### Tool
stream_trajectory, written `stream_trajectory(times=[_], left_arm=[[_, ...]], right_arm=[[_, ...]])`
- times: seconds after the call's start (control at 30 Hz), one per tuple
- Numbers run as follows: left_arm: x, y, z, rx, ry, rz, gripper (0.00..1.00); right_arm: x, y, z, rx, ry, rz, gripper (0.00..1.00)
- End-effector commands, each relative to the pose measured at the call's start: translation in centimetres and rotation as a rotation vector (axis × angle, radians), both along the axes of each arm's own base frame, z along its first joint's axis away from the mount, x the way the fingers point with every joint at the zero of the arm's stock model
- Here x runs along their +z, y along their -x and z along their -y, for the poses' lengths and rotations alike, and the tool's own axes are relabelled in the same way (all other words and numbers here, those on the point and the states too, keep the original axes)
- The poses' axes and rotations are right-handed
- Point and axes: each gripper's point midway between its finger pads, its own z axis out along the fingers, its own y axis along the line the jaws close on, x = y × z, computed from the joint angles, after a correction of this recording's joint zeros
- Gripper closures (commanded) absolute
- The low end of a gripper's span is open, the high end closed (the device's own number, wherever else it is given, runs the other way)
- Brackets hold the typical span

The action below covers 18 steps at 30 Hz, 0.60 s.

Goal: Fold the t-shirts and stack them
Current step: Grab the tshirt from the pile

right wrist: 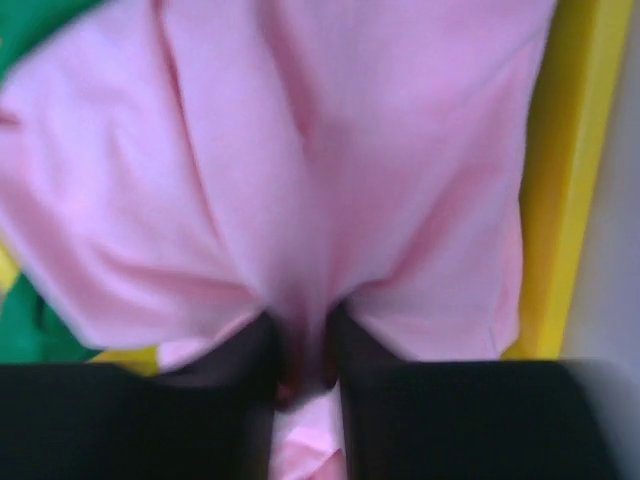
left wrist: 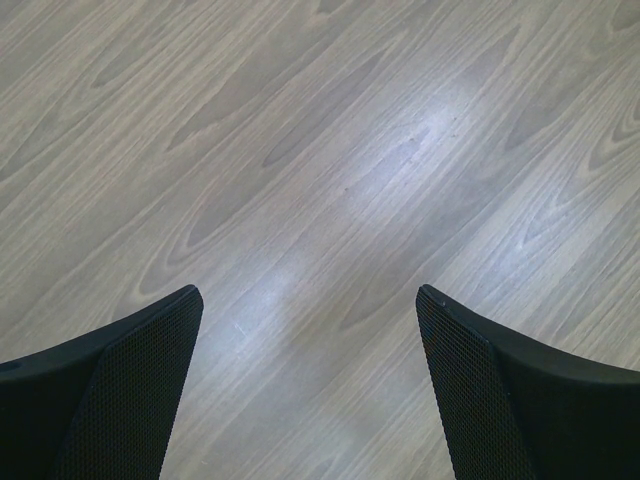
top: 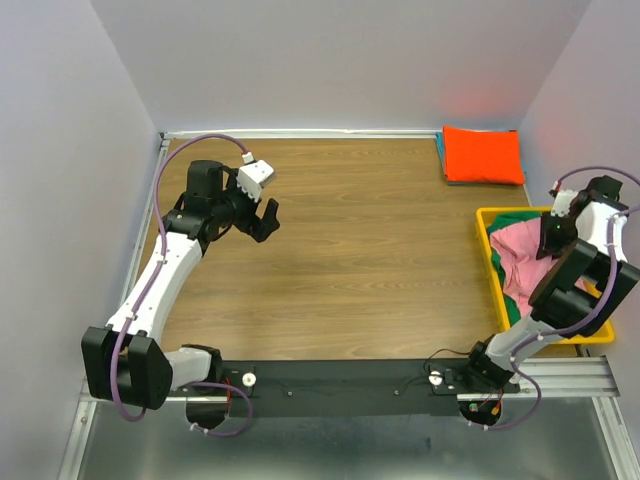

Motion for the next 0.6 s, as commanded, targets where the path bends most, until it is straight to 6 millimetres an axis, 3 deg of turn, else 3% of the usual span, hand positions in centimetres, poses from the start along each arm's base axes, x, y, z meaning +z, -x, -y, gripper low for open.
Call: stream_trajectory(times=[0.0, 0.03, 0.2, 0.23, 0.3, 0.37, 0.43, 0.5, 0.57], left_arm=[[1.2, 0.2, 0.4, -0.030, 0.017, 0.023, 0.04], [1.1, 0.2, 0.4, -0.035, 0.018, 0.020, 0.04], [1.6, 0.2, 0.6, -0.041, 0.030, 0.028, 0.04], [1.6, 0.2, 0.6, -0.042, 0.031, 0.027, 0.04], [1.7, 0.3, 0.6, -0.041, 0.030, 0.033, 0.04], [1.8, 0.4, 0.6, -0.040, 0.031, 0.037, 0.05], [2.0, 0.5, 0.5, -0.038, 0.032, 0.043, 0.04], [2.2, 0.5, 0.3, -0.031, 0.033, 0.044, 0.04], [2.6, 0.5, 0.1, -0.022, 0.035, 0.056, 0.05]], right_arm=[[5.5, -2.6, 0.6, 0.007, 0.020, 0.136, 0.91], [6.3, -2.8, 0.6, 0.010, 0.020, 0.145, 0.99], [12.3, -4.4, -1.4, 0.072, -0.059, 0.261, 1.00], [15.4, -5.8, -1.9, 0.103, -0.068, 0.350, 1.00], [18.3, -6.1, -3.5, 0.139, -0.117, 0.403, 0.99], [21.1, -7.3, -5.5, 0.202, -0.177, 0.484, 0.99], [27.4, -8.5, -7.6, 0.289, -0.145, 0.637, 0.99], [30.0, -9.1, -9.6, 0.331, -0.142, 0.696, 1.00], [32.5, -10.0, -13.2, 0.433, -0.140, 0.760, 0.99]])
